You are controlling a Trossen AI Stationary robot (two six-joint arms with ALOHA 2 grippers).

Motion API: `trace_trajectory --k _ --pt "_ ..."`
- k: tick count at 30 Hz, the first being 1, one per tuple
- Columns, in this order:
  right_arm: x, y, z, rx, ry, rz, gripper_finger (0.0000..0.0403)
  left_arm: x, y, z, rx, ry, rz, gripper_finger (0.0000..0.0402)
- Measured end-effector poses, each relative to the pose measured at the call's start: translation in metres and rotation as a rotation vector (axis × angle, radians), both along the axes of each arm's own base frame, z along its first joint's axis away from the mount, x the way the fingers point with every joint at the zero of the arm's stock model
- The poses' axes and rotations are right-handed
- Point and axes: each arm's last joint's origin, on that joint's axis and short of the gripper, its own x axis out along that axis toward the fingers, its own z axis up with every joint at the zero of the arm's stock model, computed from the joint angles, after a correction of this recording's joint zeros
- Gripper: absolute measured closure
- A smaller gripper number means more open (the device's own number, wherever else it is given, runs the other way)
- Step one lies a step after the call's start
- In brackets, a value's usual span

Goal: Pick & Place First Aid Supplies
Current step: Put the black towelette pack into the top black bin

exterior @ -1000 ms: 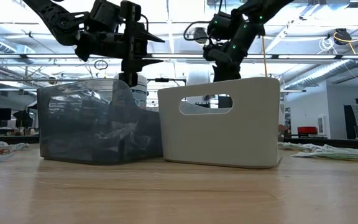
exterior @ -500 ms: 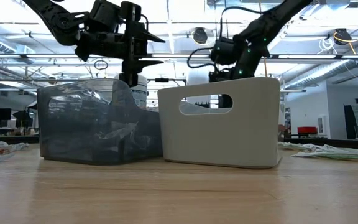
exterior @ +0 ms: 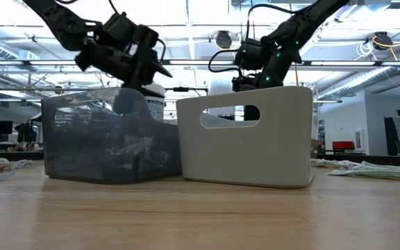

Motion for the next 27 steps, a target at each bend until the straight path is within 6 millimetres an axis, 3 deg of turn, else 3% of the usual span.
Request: trace_trajectory --k 9,18,27 --pt "0.0 0.0 0.0 0.001 -0.001 0.004 0.0175 -0.036 -0.013 0.017 0.044 0.192 0.129 0.0199" --pt "0.001 0.0 0.0 -0.016 0.0 0.031 0.0178 -0.064 -0.036 0.01 0.128 0.458 0.059 0.0199" --pt "0.003 -0.002 0.003 -0.041 -0.036 0.034 0.0175 -0.084 -0.041 0.0 0.22 0.718 0.105 0.0199"
